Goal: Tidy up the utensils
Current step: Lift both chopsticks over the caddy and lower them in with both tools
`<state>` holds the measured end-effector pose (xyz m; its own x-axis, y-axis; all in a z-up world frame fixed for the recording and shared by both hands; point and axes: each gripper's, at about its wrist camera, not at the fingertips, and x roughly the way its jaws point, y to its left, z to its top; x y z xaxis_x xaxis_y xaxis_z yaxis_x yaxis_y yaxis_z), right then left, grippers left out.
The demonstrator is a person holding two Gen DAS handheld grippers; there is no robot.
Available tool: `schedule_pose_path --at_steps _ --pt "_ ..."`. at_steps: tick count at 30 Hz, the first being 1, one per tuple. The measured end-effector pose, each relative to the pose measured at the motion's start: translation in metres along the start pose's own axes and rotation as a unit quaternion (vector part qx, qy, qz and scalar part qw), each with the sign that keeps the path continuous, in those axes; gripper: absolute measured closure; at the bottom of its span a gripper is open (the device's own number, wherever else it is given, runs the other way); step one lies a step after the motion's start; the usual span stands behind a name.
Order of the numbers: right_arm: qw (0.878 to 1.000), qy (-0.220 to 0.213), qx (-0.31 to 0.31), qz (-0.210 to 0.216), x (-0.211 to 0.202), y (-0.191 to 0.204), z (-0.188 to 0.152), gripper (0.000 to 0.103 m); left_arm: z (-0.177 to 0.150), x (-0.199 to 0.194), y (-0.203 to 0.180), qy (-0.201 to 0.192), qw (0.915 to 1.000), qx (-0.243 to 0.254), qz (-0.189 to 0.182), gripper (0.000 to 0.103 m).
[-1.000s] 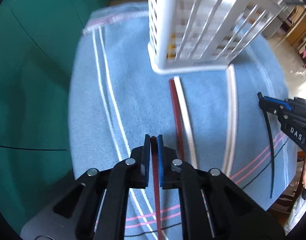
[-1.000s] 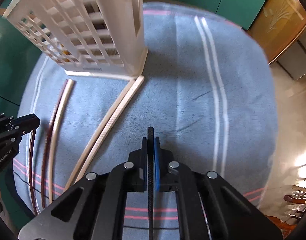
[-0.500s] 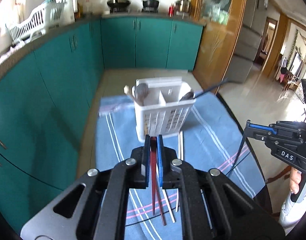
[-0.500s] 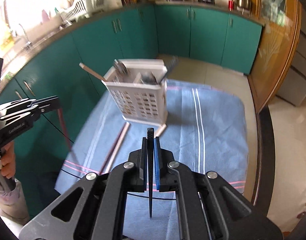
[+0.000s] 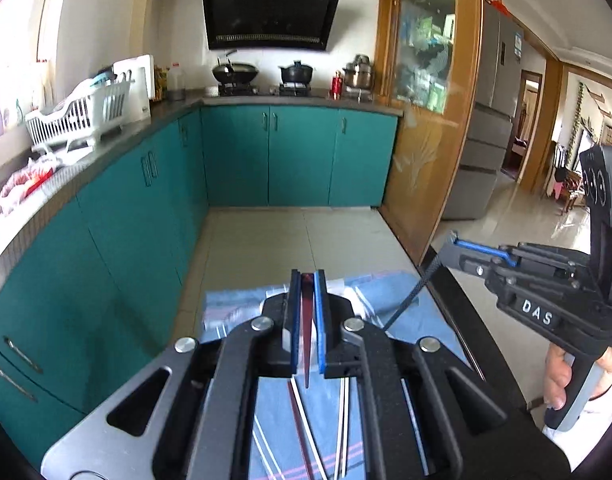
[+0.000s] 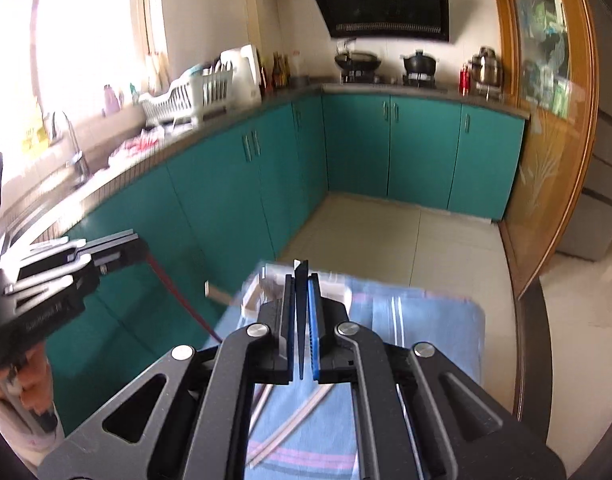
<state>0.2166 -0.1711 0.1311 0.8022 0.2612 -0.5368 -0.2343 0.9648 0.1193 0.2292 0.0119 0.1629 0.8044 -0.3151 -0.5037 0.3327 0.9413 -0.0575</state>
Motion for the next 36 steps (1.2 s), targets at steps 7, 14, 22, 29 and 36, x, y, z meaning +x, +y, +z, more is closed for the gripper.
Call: schedule_pose_path --at_steps 7,14,22,29,36 --pt "0.996 -0.088 0.021 -0.015 -0.008 -0.01 0.055 0.096 0.046 -0.012 0.026 -0.084 0.9949 -0.051 0.023 0.097" --pt "0.998 -0.016 0.018 -0.05 0.067 -0.018 0.026 0.096 0.005 0.044 0.027 -0.077 0.993 -0.042 0.08 0.096" --pt "0.998 0.012 0.034 -0.05 0.104 -0.025 -0.007 0.096 -0.014 0.055 0.058 -0.075 0.9903 -0.092 0.073 0.097" --pt "0.998 0.005 0.03 -0.046 0.098 -0.022 -0.006 0.096 0.01 0.006 0.072 -0.145 0.9796 -0.108 0.088 0.097" --pt "0.998 0.019 0.032 -0.044 0.106 -0.022 -0.013 0.096 0.02 -0.01 0.069 -0.184 0.9698 -0.147 0.063 0.097"
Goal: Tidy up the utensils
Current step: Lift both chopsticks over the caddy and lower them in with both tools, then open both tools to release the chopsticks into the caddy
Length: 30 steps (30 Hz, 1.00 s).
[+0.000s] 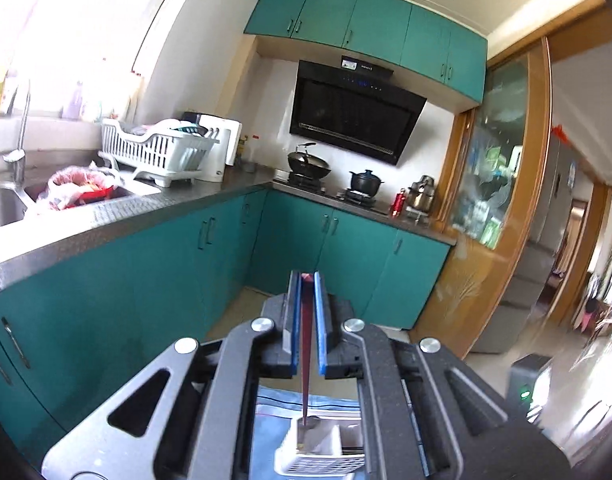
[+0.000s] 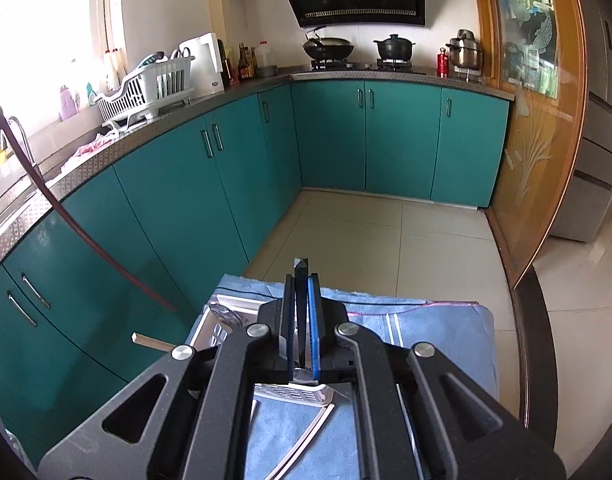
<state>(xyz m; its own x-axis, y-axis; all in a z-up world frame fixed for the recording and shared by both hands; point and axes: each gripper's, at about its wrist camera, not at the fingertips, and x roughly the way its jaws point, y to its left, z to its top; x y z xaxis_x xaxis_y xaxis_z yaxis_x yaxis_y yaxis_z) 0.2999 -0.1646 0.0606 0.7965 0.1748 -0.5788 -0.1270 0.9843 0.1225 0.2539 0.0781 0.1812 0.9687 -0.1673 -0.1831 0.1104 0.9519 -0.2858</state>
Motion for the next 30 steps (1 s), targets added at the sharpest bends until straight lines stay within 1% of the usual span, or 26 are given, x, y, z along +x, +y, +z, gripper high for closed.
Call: schedule_pose_path --at_steps 2,4,9,11,15,16,17,18,19,20,21,24,25,27,28,29,30 --pt "1.0 0.006 0.004 0.002 0.004 -0.002 -0.003 0.096 -0.014 0.008 -0.004 0.01 0.9999 0.0 -0.003 0.097" --pt "1.0 0.011 0.007 0.004 0.008 -0.002 -0.005 0.096 -0.032 0.021 -0.008 0.029 0.9995 0.011 -0.004 0.097" --pt "1.0 0.004 -0.007 0.002 0.005 0.001 -0.011 0.096 -0.074 0.048 -0.008 0.06 0.9975 0.028 0.024 0.097" --pt "1.0 0.005 -0.008 0.003 0.003 0.0 -0.013 0.096 -0.083 0.055 -0.004 0.073 0.9967 0.024 0.025 0.097" --pt "1.0 0.001 -0.009 -0.001 -0.001 -0.002 -0.015 0.096 -0.091 0.057 -0.002 0.082 0.9959 0.027 0.027 0.096" --pt "1.0 0.0 -0.01 -0.004 -0.002 -0.003 -0.017 0.095 -0.091 0.055 -0.003 0.079 0.996 0.031 0.028 0.091" --pt "1.0 -0.001 -0.012 -0.008 -0.003 -0.003 -0.017 0.089 -0.092 0.053 -0.004 0.076 0.9961 0.035 0.028 0.085" --pt "1.0 -0.004 -0.012 -0.011 -0.005 -0.003 -0.018 0.085 -0.091 0.049 -0.006 0.071 0.9962 0.042 0.028 0.082" --pt "1.0 -0.007 -0.011 -0.012 -0.007 -0.003 -0.018 0.077 -0.091 0.046 -0.007 0.068 0.9963 0.045 0.028 0.077" --pt "1.0 -0.013 -0.011 -0.013 -0.011 -0.003 -0.018 0.074 -0.091 0.043 -0.007 0.065 0.9964 0.047 0.026 0.073" --pt "1.0 -0.019 -0.009 -0.012 -0.015 -0.004 -0.019 0.073 -0.091 0.038 -0.007 0.063 0.9966 0.049 0.021 0.071" --pt "0.999 -0.038 -0.004 -0.006 -0.032 -0.006 -0.022 0.072 -0.091 0.022 -0.004 0.058 0.9966 0.056 0.02 0.064" --pt "0.999 -0.054 -0.001 0.001 -0.046 -0.006 -0.025 0.072 -0.093 0.014 -0.002 0.056 0.9964 0.059 0.023 0.06" --pt "0.997 -0.082 -0.003 0.01 -0.071 -0.006 -0.034 0.072 -0.1 -0.004 0.003 0.056 0.9948 0.077 0.039 0.059" --pt "0.995 -0.099 -0.009 0.014 -0.088 -0.004 -0.043 0.072 -0.108 -0.016 0.006 0.056 0.9928 0.09 0.056 0.059" --pt "0.994 -0.106 -0.015 0.013 -0.098 -0.003 -0.05 0.072 -0.116 -0.024 0.011 0.061 0.9904 0.102 0.071 0.059" --pt "0.994 -0.106 -0.024 0.014 -0.109 -0.002 -0.065 0.072 -0.124 -0.03 0.015 0.069 0.9885 0.108 0.08 0.057"
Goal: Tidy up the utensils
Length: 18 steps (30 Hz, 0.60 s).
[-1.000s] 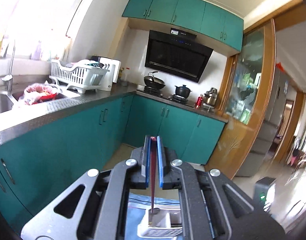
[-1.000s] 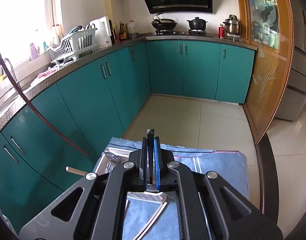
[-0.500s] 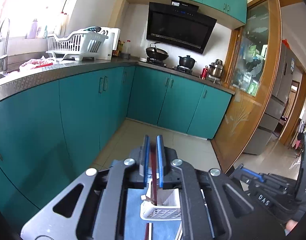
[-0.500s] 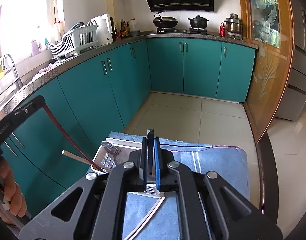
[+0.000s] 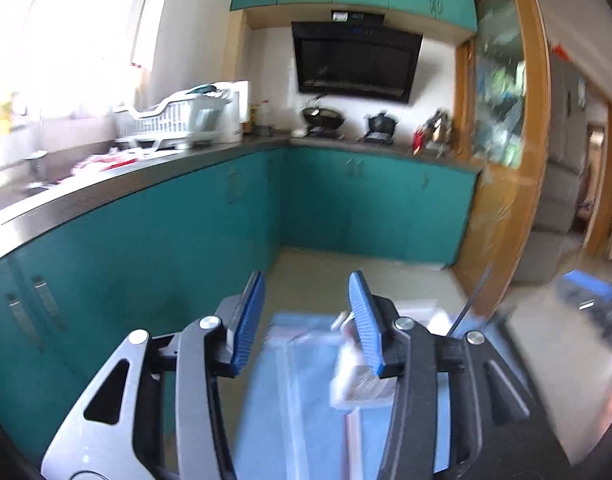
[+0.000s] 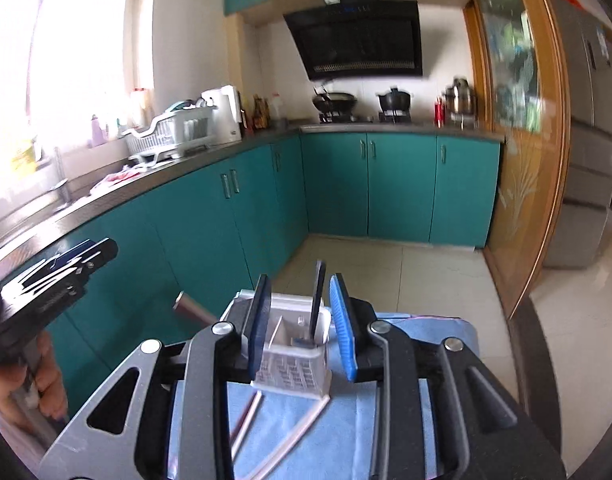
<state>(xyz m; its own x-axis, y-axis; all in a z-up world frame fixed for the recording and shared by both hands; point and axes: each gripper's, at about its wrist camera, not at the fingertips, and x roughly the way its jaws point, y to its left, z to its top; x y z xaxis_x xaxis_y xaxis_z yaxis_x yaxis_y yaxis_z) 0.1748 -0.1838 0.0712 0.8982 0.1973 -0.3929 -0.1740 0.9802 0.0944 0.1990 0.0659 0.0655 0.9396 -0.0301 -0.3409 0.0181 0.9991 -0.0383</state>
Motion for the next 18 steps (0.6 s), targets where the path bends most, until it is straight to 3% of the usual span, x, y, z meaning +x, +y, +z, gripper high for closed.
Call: schedule_pose_path --at_steps 2,5,6,7,9,10,14,18 --pt "1.0 0.024 -0.004 0.015 -0.012 0.002 -0.031 0.072 -0.03 -0.002 0.008 0.037 0.9993 0.006 0.005 0.049" --pt "0.993 0.112 0.01 0.046 0.015 0.003 -0.097 0.072 -0.089 0.018 0.012 0.131 0.9913 0.007 -0.009 0.049" --pt "0.987 0.149 0.022 0.05 0.032 0.002 -0.119 0.072 -0.115 0.03 0.01 0.178 0.984 0.011 -0.011 0.049" --pt "0.976 0.206 0.053 0.048 0.059 -0.001 -0.15 0.072 -0.129 0.037 0.008 0.202 0.9791 0.015 -0.012 0.049" --pt "0.957 0.268 0.099 0.054 0.092 -0.004 -0.184 0.072 -0.156 0.045 0.006 0.247 0.9689 0.019 -0.004 0.049" --pt "0.95 0.285 0.113 0.063 0.105 -0.004 -0.196 0.072 -0.164 0.046 0.008 0.258 0.966 0.017 -0.005 0.049" --pt "0.947 0.303 0.104 0.036 0.137 0.008 -0.203 0.072 -0.181 0.045 0.012 0.281 0.9598 -0.002 -0.007 0.048" --pt "0.937 0.337 0.091 0.008 0.169 0.02 -0.202 0.072 -0.193 0.046 0.005 0.299 0.9538 -0.007 -0.031 0.048"
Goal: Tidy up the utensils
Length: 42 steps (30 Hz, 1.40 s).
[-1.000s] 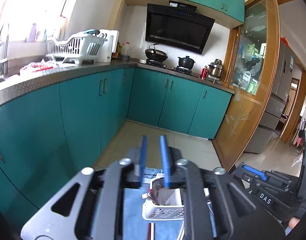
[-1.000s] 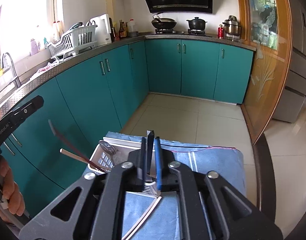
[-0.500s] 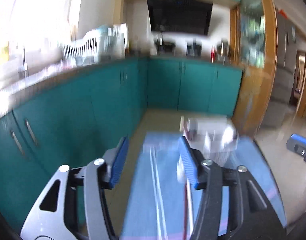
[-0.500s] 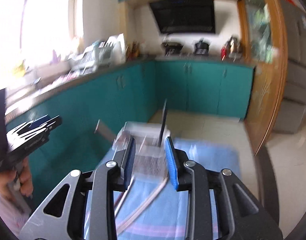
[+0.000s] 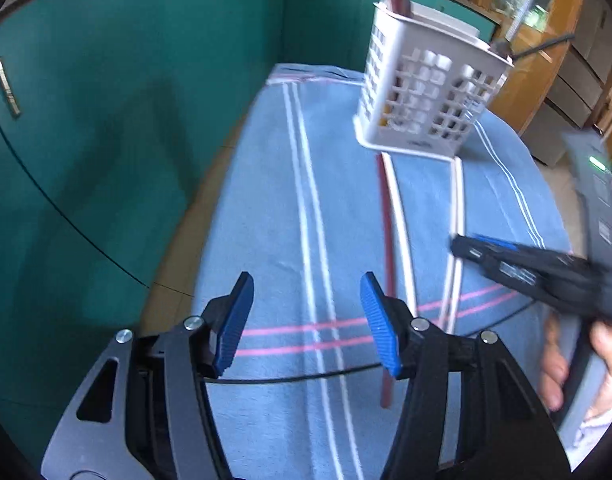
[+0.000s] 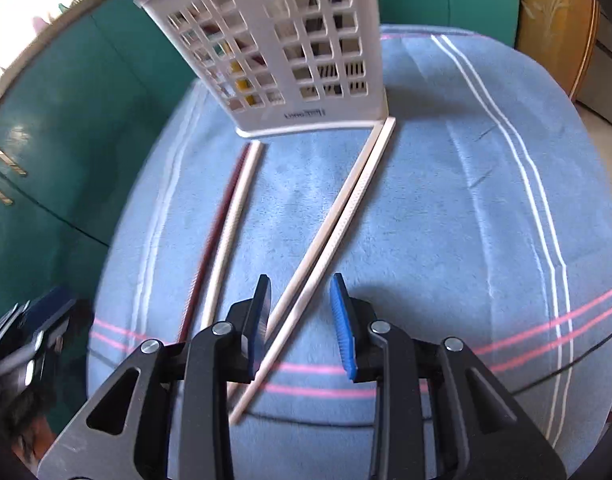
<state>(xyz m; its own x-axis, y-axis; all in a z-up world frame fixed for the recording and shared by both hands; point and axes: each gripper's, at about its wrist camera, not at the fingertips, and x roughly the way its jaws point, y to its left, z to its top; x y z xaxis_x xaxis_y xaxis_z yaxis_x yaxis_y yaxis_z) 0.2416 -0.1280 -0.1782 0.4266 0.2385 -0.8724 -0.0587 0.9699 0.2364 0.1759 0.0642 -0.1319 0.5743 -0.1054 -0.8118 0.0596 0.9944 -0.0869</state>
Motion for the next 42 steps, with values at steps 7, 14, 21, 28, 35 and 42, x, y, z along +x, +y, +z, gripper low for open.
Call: schedule_pose_path --at_steps 7,14,21,28,35,42 --pt "0.996 -0.005 -0.051 -0.069 0.011 0.018 0.005 0.083 -0.007 0.014 -0.02 0.023 0.9994 0.024 -0.01 0.045" --pt "1.0 -0.003 -0.022 -0.015 -0.021 -0.028 -0.023 0.097 -0.012 0.025 -0.026 0.037 0.9989 0.026 -0.016 0.044" --pt "0.998 -0.062 0.03 -0.007 -0.077 -0.071 -0.041 0.096 -0.011 0.026 -0.038 0.035 0.9984 0.039 -0.022 0.04" --pt "0.997 -0.043 0.042 -0.044 -0.062 -0.076 -0.05 0.045 -0.007 0.034 -0.045 0.042 0.9978 0.047 -0.021 0.048" --pt "0.998 -0.024 0.03 -0.05 -0.048 -0.07 -0.057 0.049 -0.009 0.055 -0.059 0.059 0.9958 0.068 -0.015 0.057" --pt "0.997 -0.019 0.006 -0.079 -0.036 -0.064 -0.064 0.055 -0.009 0.057 -0.066 0.057 0.9949 0.083 0.002 0.059"
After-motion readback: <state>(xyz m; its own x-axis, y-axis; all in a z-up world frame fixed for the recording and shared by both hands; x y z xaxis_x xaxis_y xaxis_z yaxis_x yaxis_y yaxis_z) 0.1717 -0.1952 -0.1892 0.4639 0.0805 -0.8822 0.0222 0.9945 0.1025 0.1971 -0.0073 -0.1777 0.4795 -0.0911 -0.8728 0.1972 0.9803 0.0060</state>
